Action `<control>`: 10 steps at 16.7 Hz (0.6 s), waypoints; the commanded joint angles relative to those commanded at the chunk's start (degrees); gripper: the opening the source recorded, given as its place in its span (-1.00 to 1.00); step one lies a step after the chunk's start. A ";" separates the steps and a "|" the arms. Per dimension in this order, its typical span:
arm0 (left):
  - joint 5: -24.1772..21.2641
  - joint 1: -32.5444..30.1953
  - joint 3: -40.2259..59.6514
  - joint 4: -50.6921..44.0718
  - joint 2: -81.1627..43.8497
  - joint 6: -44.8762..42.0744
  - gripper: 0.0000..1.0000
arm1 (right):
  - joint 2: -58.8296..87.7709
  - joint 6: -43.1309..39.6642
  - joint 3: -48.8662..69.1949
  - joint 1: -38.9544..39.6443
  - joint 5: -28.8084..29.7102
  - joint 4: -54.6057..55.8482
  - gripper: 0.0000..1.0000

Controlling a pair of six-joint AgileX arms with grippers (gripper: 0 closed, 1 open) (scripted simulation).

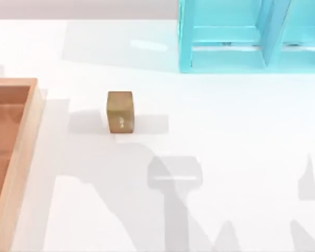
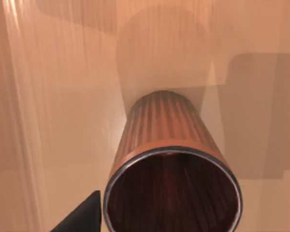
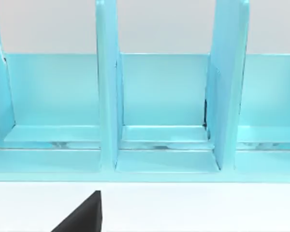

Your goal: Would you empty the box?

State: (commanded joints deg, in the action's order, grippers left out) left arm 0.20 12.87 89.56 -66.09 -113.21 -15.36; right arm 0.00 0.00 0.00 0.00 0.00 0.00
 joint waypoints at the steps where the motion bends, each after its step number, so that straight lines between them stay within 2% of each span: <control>1: 0.00 0.05 -1.90 2.14 -0.25 -0.06 1.00 | 0.00 0.00 0.00 0.00 0.00 0.00 1.00; 5: -0.01 0.24 -7.99 8.41 -0.59 -0.23 1.00 | 0.00 0.00 0.00 0.00 0.00 0.00 1.00; 10: -0.01 0.26 -8.93 9.52 -0.62 -0.27 1.00 | 0.00 0.00 0.00 0.00 0.00 0.00 1.00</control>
State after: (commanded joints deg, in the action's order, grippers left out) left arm 0.19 13.13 80.63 -56.57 -113.82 -15.62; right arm 0.00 0.00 0.00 0.00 0.00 0.00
